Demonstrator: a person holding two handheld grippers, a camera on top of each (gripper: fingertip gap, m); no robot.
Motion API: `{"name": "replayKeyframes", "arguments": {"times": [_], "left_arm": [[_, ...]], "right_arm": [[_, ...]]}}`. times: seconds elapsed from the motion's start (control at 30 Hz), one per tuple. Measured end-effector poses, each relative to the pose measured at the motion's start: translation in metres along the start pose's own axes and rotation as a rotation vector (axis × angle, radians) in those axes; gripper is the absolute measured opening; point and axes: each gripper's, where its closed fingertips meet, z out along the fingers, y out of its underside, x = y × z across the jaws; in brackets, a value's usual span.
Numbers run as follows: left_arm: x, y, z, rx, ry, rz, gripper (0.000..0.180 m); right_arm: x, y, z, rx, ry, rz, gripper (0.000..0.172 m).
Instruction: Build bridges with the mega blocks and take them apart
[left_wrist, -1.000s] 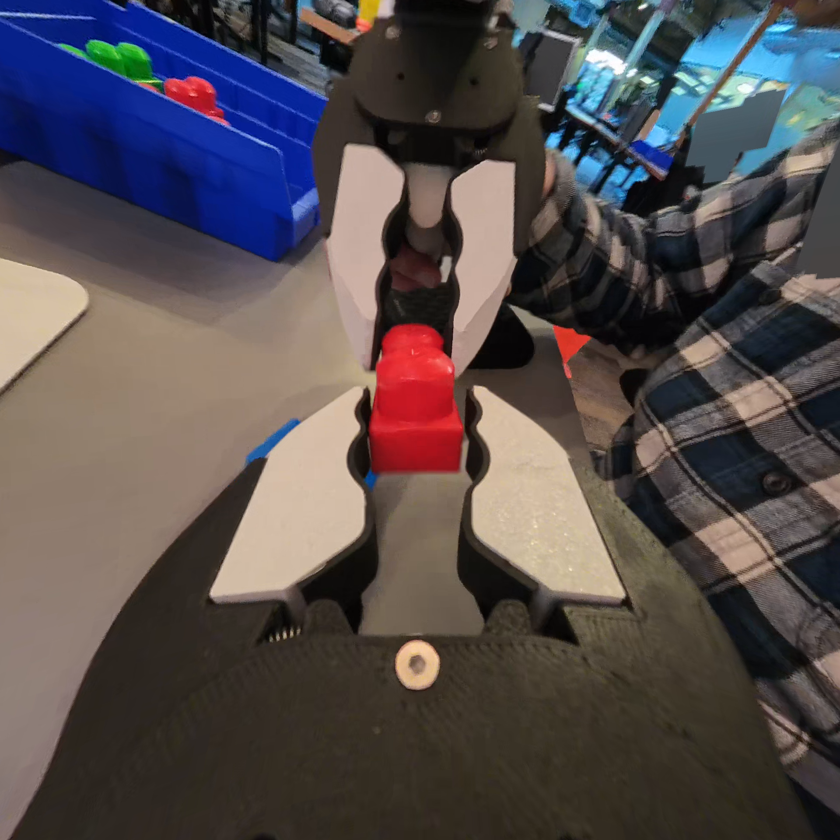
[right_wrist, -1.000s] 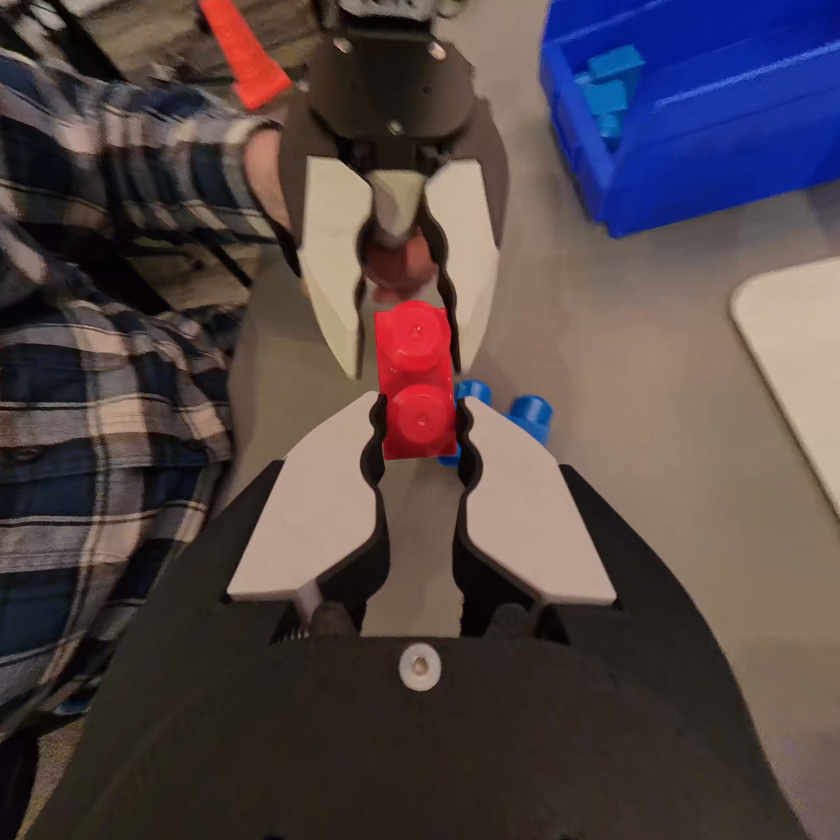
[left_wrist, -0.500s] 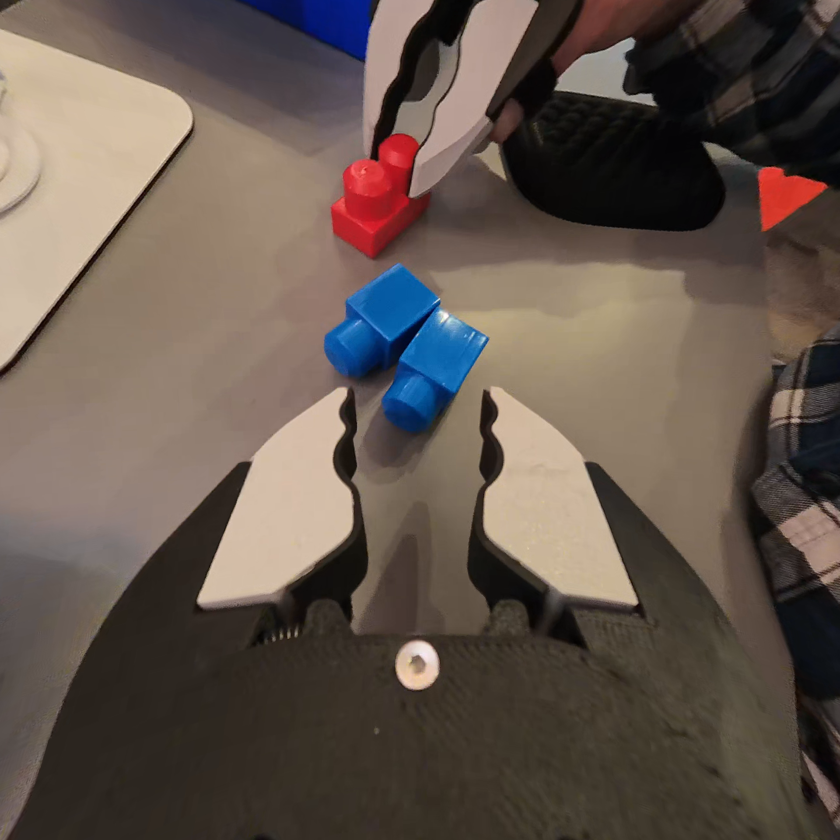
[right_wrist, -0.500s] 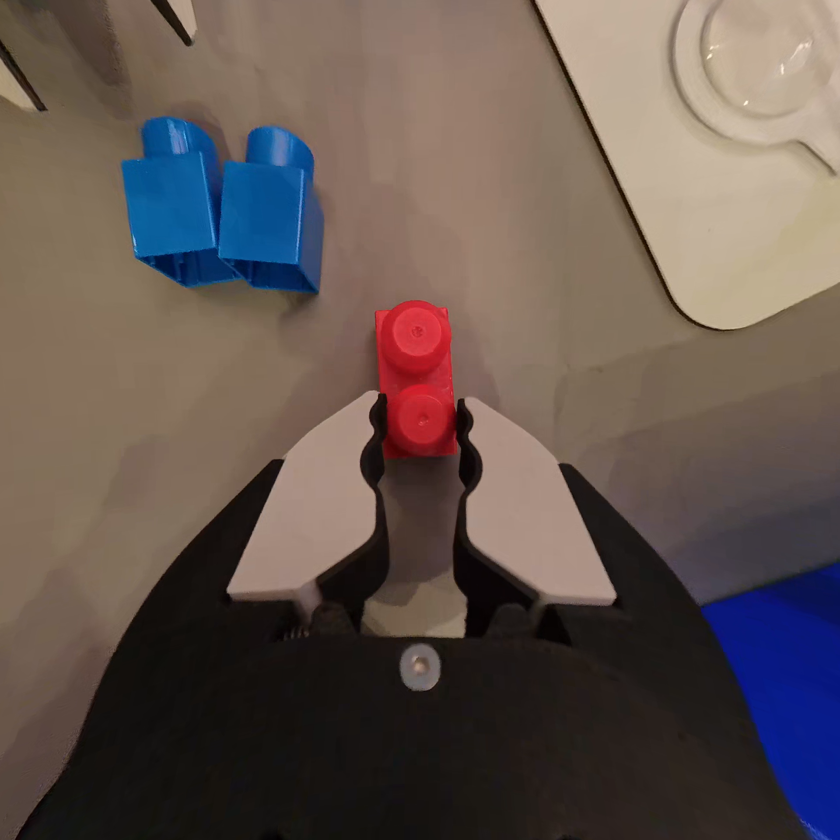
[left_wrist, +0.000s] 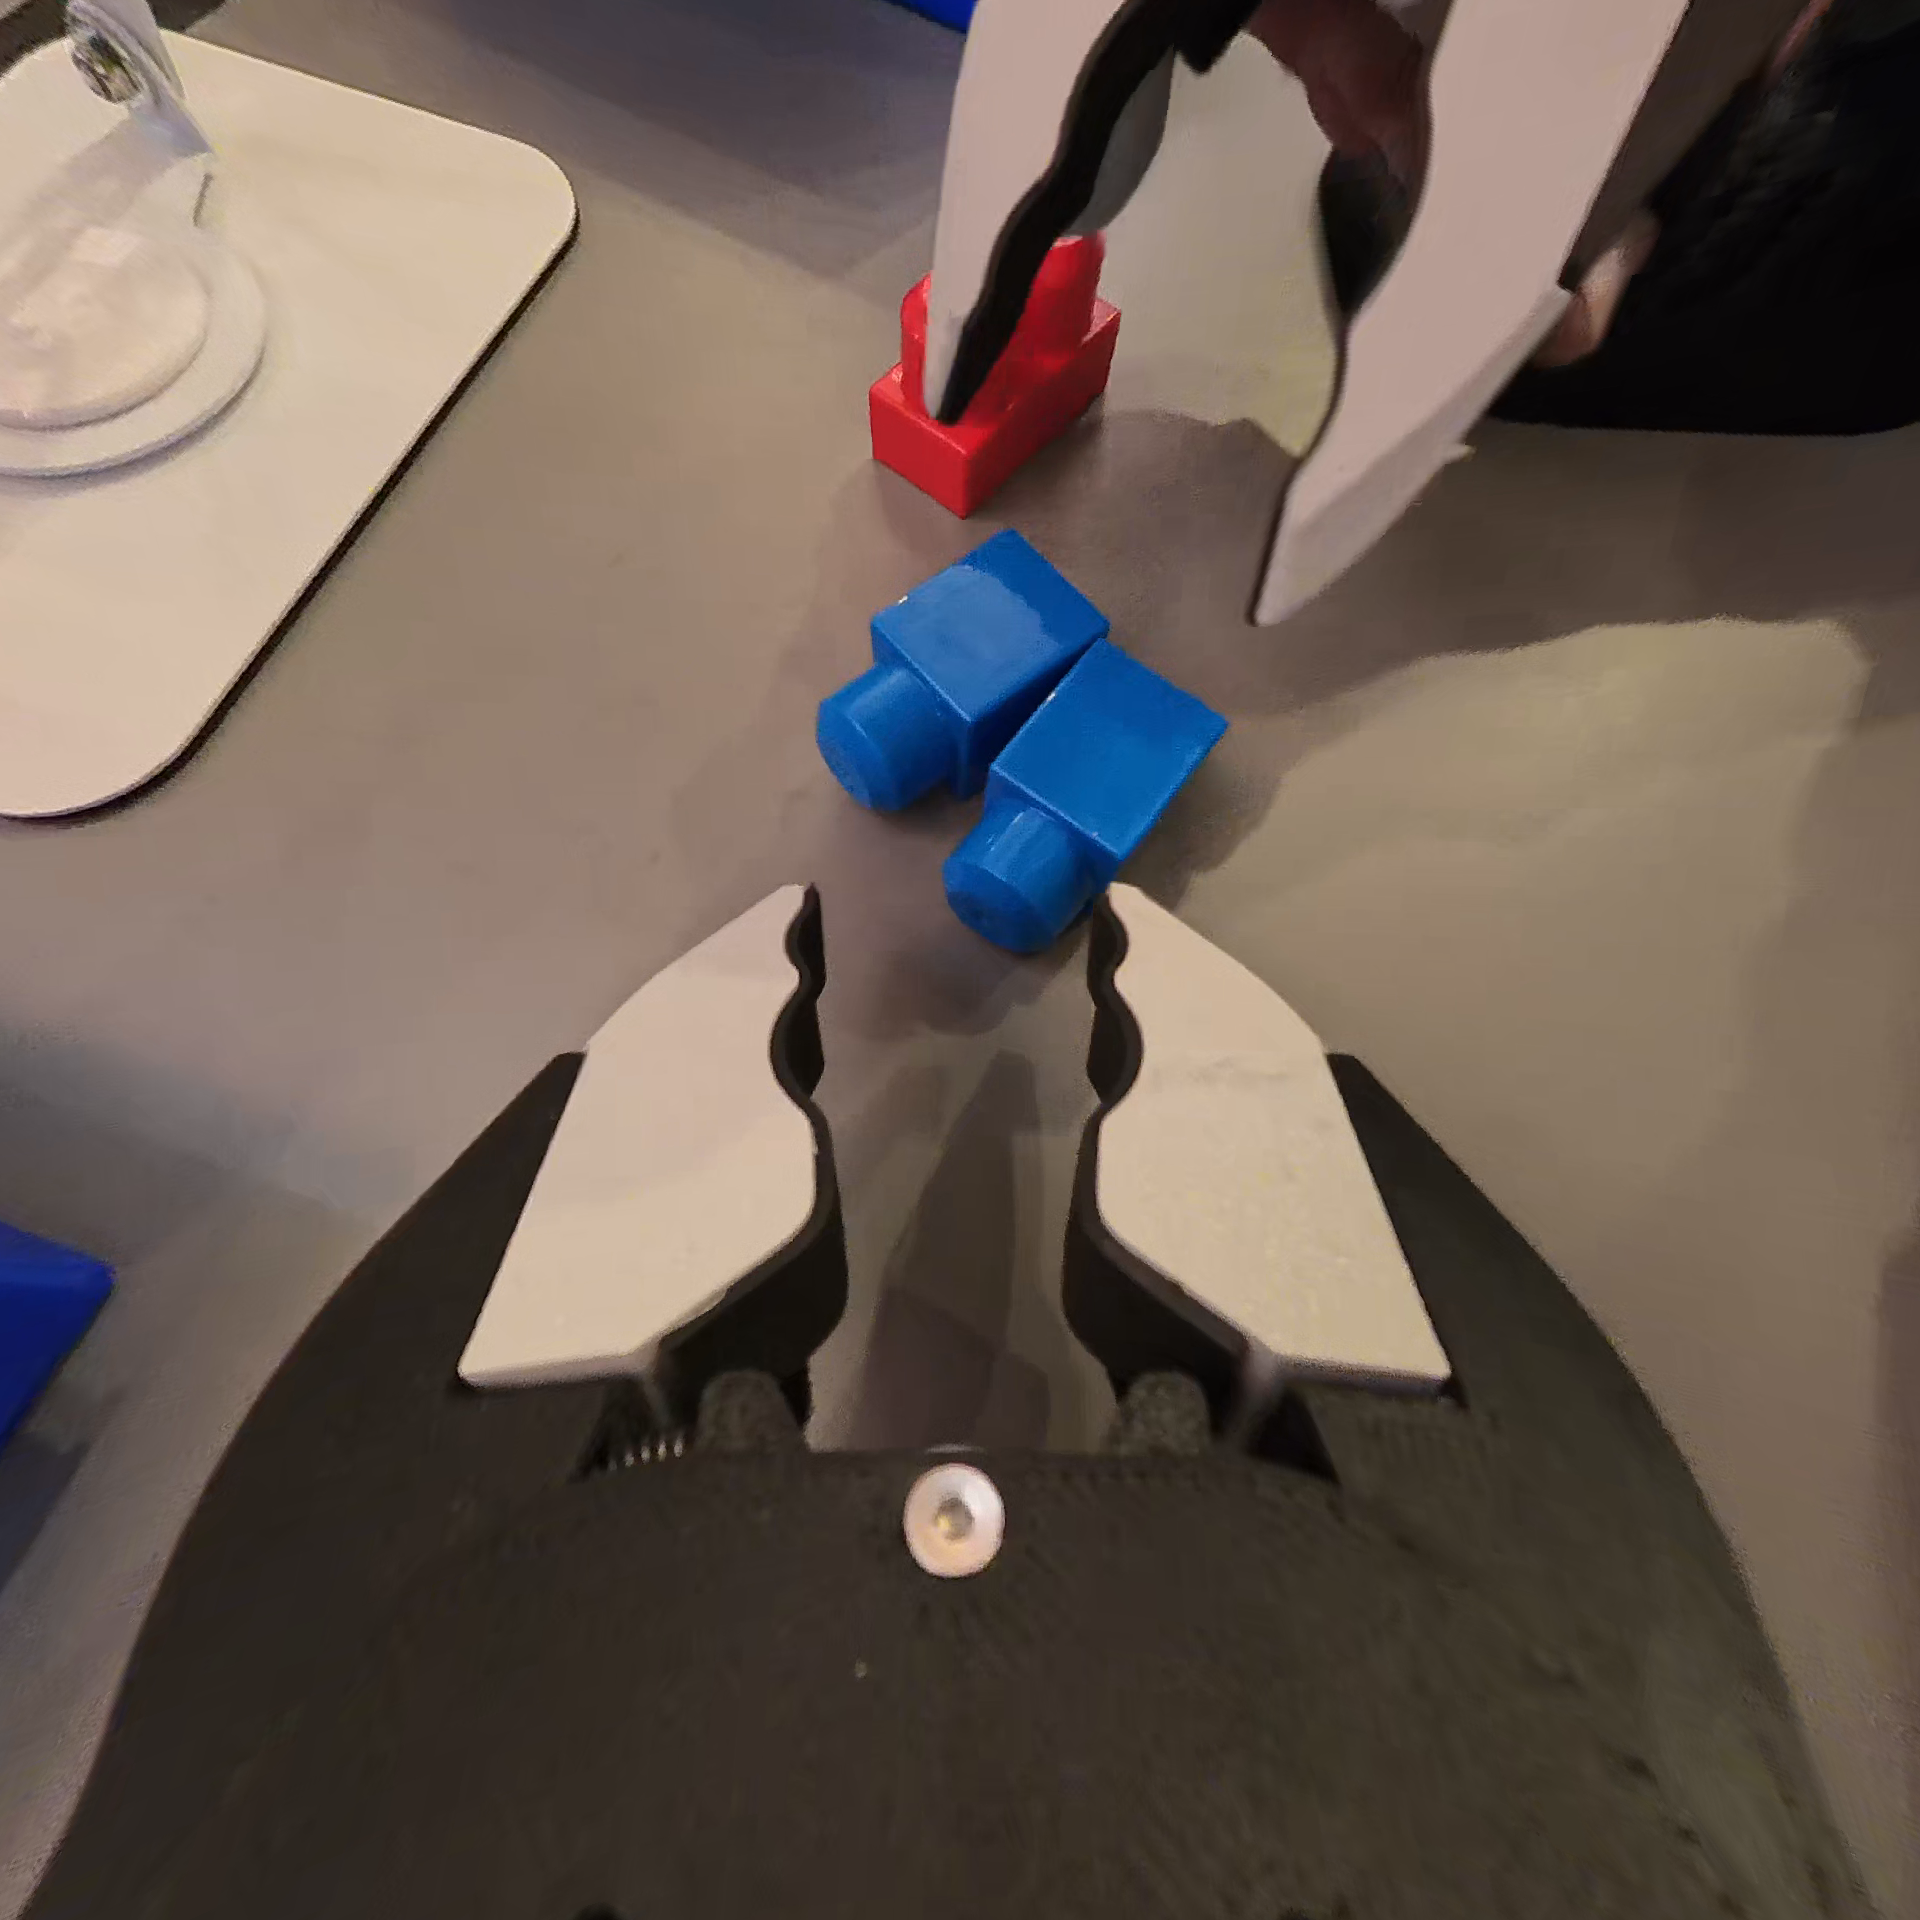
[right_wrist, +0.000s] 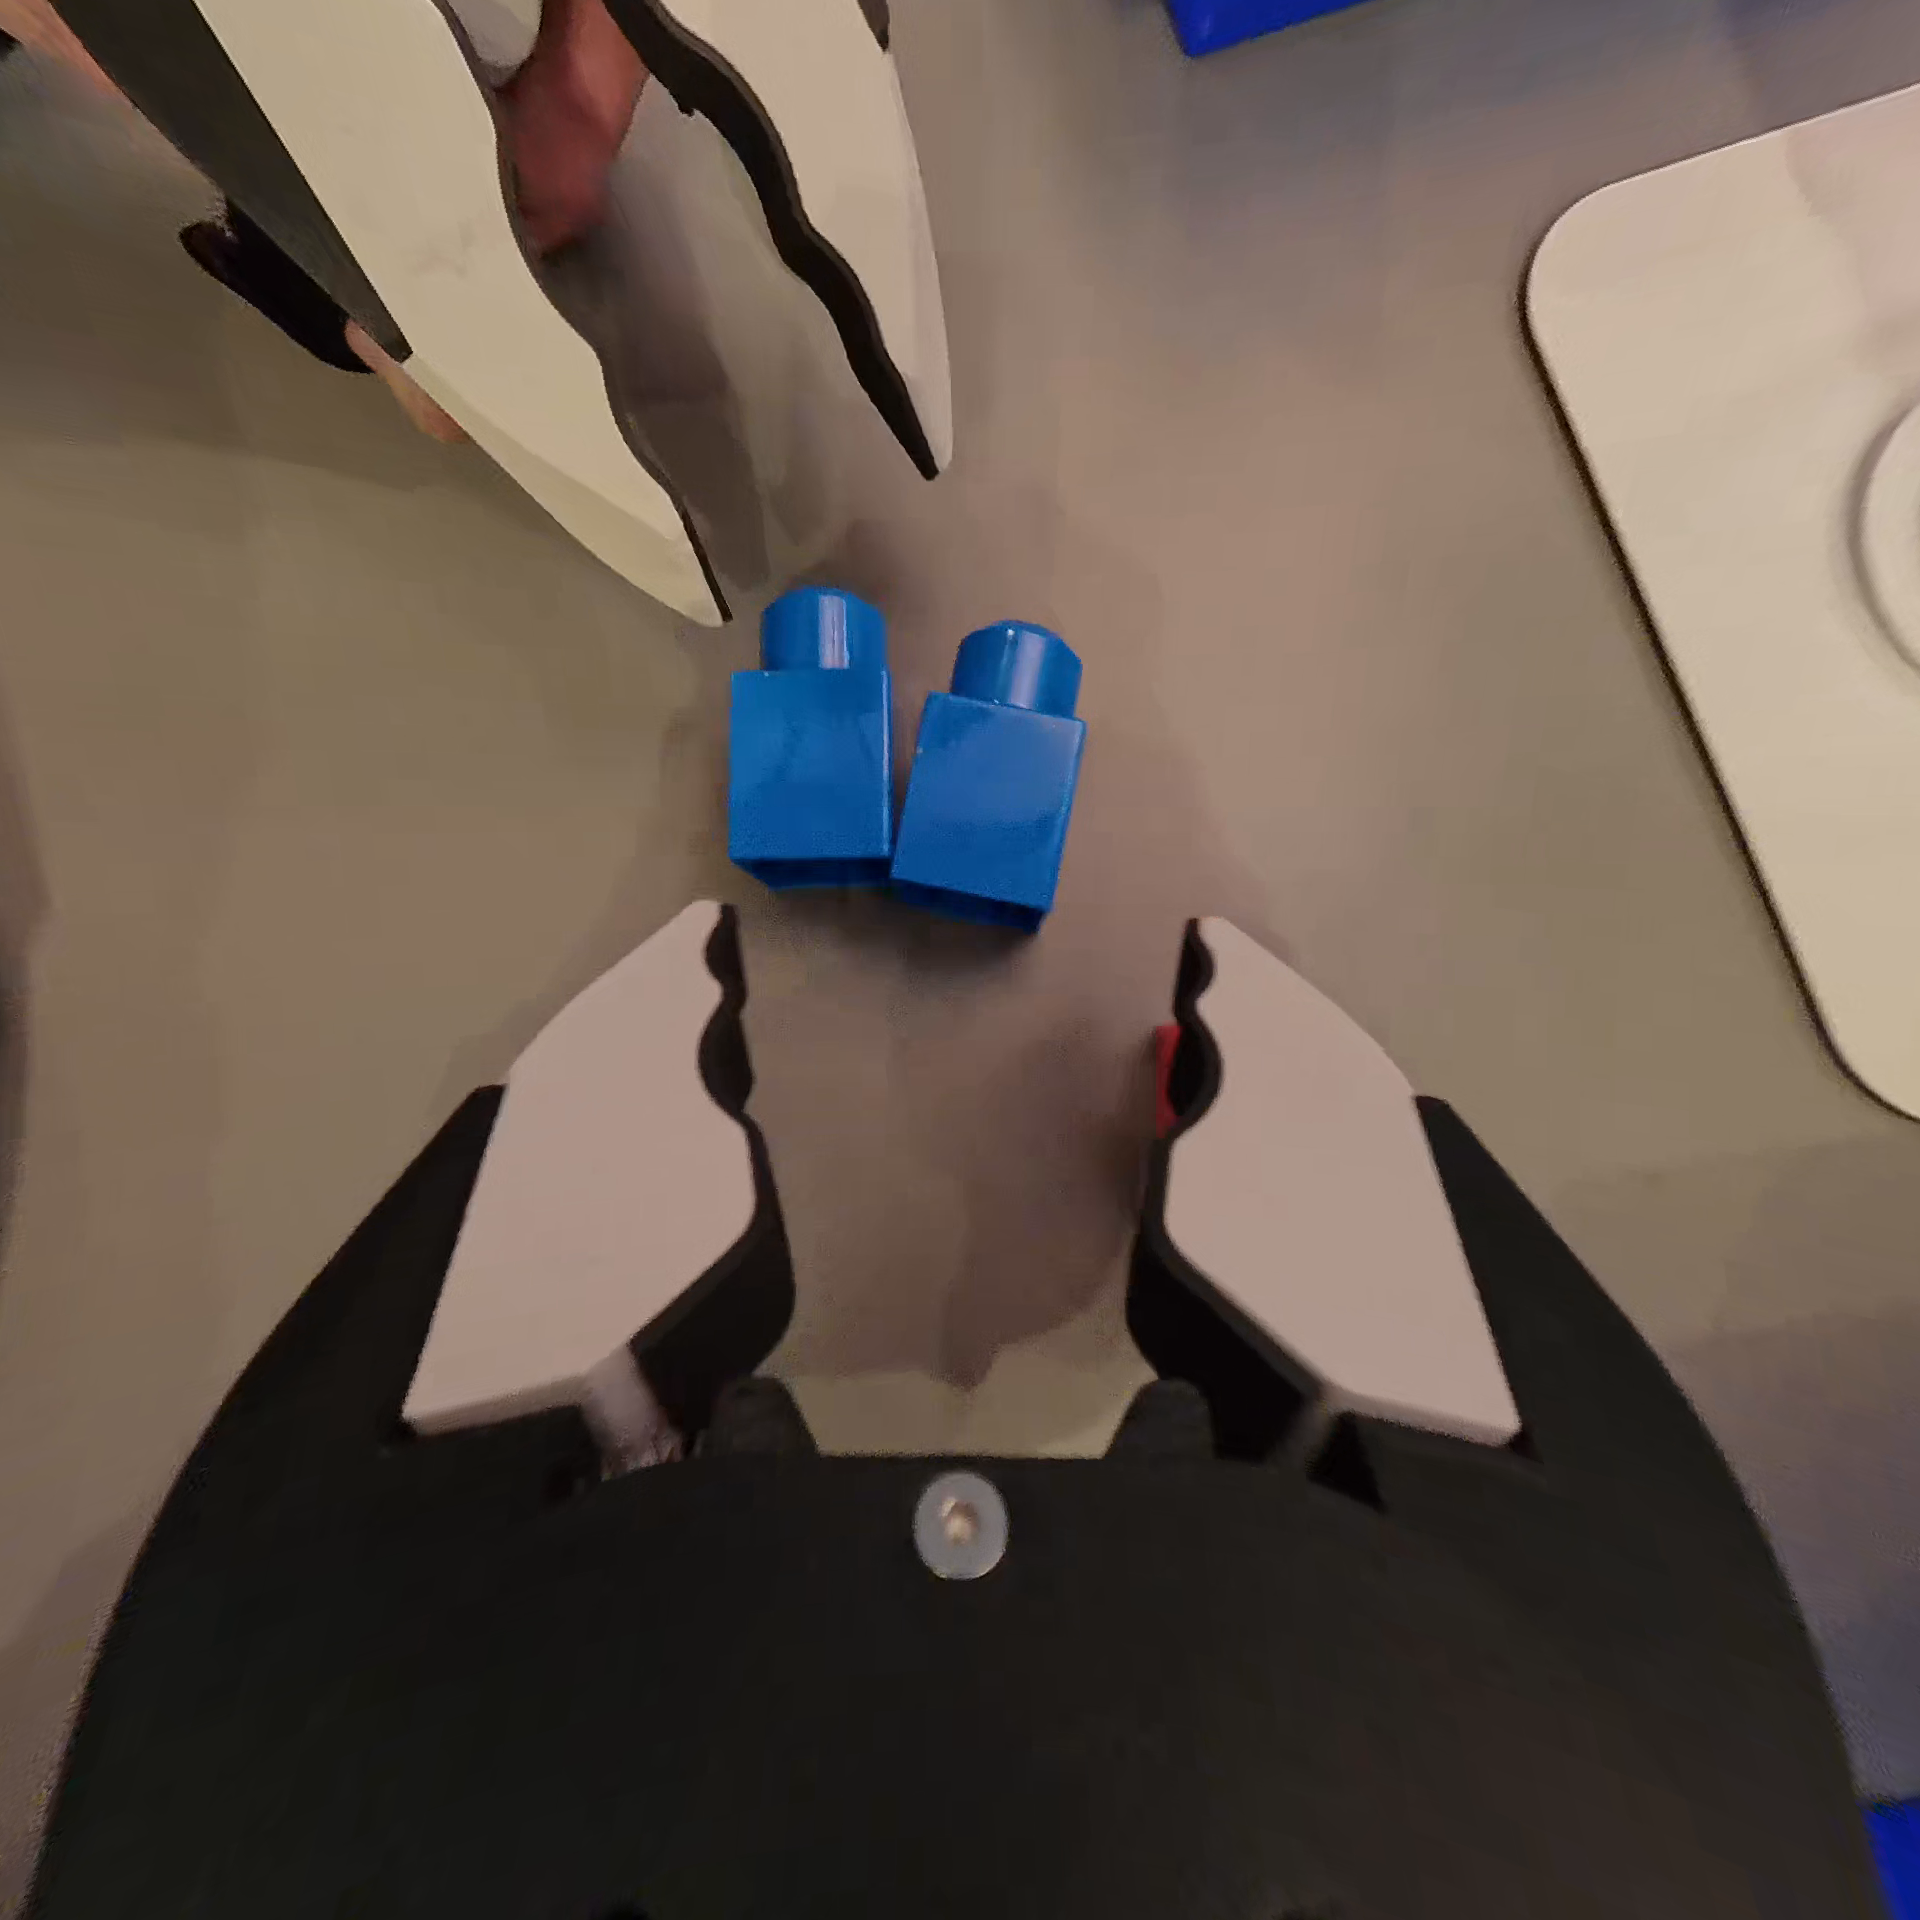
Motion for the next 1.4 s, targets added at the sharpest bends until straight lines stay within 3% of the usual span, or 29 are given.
{"name": "replayKeyframes", "arguments": {"times": [0.1, 0.17, 0.23, 0.33, 0.47, 0.63, 0.8, 0.9, 1.0, 1.4], "left_arm": [[-0.003, 0.000, -0.001, 0.000, 0.004, -0.005, 0.047], [-0.006, -0.002, -0.004, 0.009, 0.002, -0.011, 0.046], [-0.009, -0.004, -0.007, 0.023, -0.003, -0.025, 0.045], [-0.010, -0.006, -0.011, 0.040, 0.001, -0.036, 0.045], [-0.008, -0.005, -0.016, 0.063, 0.010, -0.046, 0.047], [0.000, -0.016, -0.023, 0.175, 0.114, -0.132, 0.057], [0.017, -0.058, -0.047, 0.501, 0.362, -0.282, 0.072], [0.021, -0.081, -0.060, 0.665, 0.434, -0.325, 0.074], [0.028, -0.091, -0.055, 0.692, 0.463, -0.358, 0.077], [0.038, -0.111, -0.056, 0.882, 0.533, -0.455, 0.075]], "right_arm": [[-0.007, -0.004, 0.013, -0.028, 0.030, 0.024, 0.102], [-0.014, -0.009, 0.025, -0.033, 0.040, 0.047, 0.103], [-0.013, -0.007, 0.038, -0.074, 0.087, 0.048, 0.098], [-0.013, -0.006, 0.047, -0.089, 0.100, 0.055, 0.075], [-0.011, -0.010, 0.046, -0.061, 0.105, 0.050, 0.075], [-0.017, -0.036, 0.025, 0.161, -0.002, 0.085, 0.075], [-0.027, -0.073, -0.018, 0.530, -0.257, 0.209, 0.075], [-0.031, -0.083, -0.034, 0.671, -0.349, 0.244, 0.075], [-0.032, -0.092, -0.046, 0.795, -0.397, 0.263, 0.075], [-0.047, -0.100, -0.042, 0.893, -0.469, 0.294, 0.075]]}}
